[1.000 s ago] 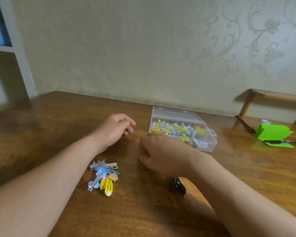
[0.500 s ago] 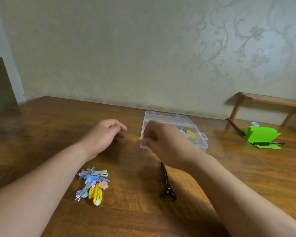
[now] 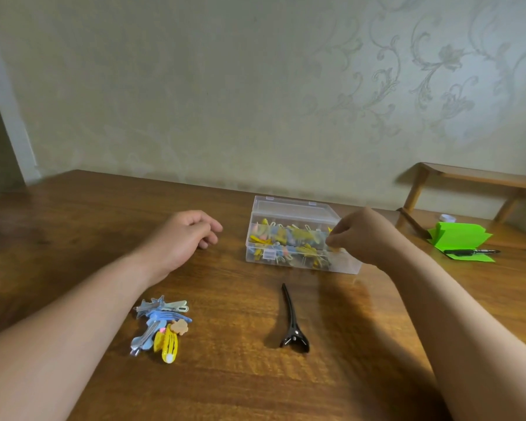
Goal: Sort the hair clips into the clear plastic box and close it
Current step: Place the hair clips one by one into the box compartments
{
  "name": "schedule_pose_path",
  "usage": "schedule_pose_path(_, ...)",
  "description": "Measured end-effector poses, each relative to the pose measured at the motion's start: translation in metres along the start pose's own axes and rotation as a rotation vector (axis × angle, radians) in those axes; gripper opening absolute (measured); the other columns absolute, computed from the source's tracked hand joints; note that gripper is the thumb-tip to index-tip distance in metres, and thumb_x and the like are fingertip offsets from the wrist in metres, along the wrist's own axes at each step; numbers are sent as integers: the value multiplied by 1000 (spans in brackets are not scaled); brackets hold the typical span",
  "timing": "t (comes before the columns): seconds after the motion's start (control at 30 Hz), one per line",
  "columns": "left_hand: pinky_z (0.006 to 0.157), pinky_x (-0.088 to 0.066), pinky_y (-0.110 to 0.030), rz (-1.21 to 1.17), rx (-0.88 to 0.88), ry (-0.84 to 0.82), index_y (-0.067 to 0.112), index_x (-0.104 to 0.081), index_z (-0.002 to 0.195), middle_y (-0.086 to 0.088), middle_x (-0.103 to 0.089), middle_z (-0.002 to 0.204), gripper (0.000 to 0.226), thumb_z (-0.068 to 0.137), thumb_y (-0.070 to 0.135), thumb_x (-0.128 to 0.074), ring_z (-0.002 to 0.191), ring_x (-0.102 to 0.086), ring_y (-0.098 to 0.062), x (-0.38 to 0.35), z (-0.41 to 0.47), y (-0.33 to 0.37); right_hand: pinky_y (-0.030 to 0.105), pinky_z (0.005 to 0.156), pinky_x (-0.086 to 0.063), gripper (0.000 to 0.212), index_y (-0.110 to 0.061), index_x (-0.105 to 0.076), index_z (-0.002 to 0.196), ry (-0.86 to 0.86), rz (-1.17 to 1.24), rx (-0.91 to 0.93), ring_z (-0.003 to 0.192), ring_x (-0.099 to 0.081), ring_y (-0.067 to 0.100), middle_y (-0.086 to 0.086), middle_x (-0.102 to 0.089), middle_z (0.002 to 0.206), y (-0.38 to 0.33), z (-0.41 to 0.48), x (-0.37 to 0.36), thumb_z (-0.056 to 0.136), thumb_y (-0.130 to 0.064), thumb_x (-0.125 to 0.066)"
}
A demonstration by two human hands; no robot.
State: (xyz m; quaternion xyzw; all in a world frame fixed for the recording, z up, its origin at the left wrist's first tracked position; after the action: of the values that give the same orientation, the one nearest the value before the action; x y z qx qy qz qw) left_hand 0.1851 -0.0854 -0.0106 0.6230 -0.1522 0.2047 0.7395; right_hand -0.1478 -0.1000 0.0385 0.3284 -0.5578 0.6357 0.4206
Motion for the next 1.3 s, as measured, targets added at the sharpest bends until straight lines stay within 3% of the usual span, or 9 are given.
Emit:
schedule_pose_path(0.27,84,-50,-33,-6,5,-3,26,-80,107,0,-78,101,35,108,11,-48,97,-70,-18,0,1,-1,45,83,-64,15,-16,-85,92,-1,-49,-22,81,-70,20,1,-78,86,5,3,-7,91,-30,-79)
schedule_pose_path(0.4,84,-53,-33,-41,8,22,19,-80,104,-5,-79,98,34,106,8,-48,88,-67,-17,-1,1,-1,32,63,-55,18,-23,-79,90,148,-59,111,72,-66,14,-6,-74,79,-15,-5,-3,99,-33,-66)
schedule_pose_path(0.5,84,-55,-30,-34,6,12,16,-79,108,-7,-78,99,31,106,8,-49,91,-68,-18,-2,2,0,30,64,-50,15,-26,-76,88,200,66,279,75,-66,14,-9,-74,82,-48,-25,-8,98,-32,-66)
schedule_pose_path(0.57,82,-56,-28,-73,11,6,9,-77,112,-7,-76,99,30,107,7,-48,93,-70,-21,-3,1,1,32,68,-52,15,-27,-75,88,164,116,400,77,-66,12,-11,-73,82,-75,-43,-16,98,-31,-66)
schedule_pose_path(0.67,92,-55,-38,-83,13,3,9,-78,108,-6,-76,93,30,107,9,-49,93,-70,-27,-2,2,0,33,72,-53,11,-30,-76,95,46,80,564,79,-64,8,-13,-72,86,-109,-68,-40,98,-30,-66)
schedule_pose_path(0.77,87,-52,-37,-85,24,-3,8,-79,104,-3,-74,87,29,103,6,-50,84,-64,-20,-1,1,2,35,80,-56,13,-32,-77,105,-115,65,650,84,-66,7,-12,-73,91,-130,-84,-63,98,-33,-66)
schedule_pose_path(0.9,77,-49,-27,-59,70,13,7,-78,109,-3,-72,88,31,104,6,-48,77,-58,-13,-3,-1,8,18,77,-53,19,-36,-78,114,-286,112,719,88,-65,-2,-19,-71,97,-149,-99,-83,100,-45,-67)
schedule_pose_path(1.07,76,-50,-25,-20,74,7,7,-78,114,-1,-73,90,31,107,7,-47,77,-59,-12,-3,-1,11,25,74,-54,16,-34,-79,108,-277,113,777,85,-62,0,-20,-69,94,-159,-104,-94,100,-43,-68)
schedule_pose_path(1.3,82,-51,-30,-30,58,21,13,-80,106,-1,-75,90,30,104,9,-49,79,-61,-14,-4,1,6,32,76,-57,12,-34,-75,105,-217,11,759,87,-62,5,-16,-63,100,-141,-94,-87,99,-37,-65)
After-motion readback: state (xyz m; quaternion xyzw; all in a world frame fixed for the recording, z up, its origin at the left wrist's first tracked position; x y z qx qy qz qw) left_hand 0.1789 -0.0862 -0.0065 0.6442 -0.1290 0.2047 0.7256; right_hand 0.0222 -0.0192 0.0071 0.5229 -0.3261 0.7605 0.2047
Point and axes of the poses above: each hand's wrist, its own z-axis towards the middle knuckle, its own x-axis out of the back of the hand, y = z × x, the point moved 4 cm from there along z, towards the middle knuckle
